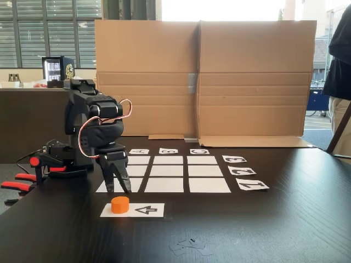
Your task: Pick up the round, orange token and place it in the grid on square B1.
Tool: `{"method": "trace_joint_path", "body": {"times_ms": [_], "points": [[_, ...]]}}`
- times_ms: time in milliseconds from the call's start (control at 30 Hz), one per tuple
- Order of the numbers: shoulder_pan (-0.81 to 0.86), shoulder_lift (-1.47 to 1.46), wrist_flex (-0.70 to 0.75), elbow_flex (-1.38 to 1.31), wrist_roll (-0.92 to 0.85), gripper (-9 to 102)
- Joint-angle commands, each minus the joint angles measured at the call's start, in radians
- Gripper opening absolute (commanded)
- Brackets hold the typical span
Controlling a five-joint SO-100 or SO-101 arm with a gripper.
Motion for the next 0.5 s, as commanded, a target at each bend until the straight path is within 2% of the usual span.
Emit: {"method": "trace_joint_path", "body": {"times_ms": [0,333,367,400,433,467], "points": [[-0.017,-0.002,-0.009,-0.049,0.012,59],[-0.026,-0.057,-0.025,-0.091,0.038,59],[-0.026,-0.06,-0.031,-0.091,0.038,54],[-0.026,-0.061,-0.037,-0.091,0.038,44],[-0.025,-0.066,-0.04,-0.092,0.038,31],[-0.025,-0.069,-0.052,-0.095,0.038,12]]}}
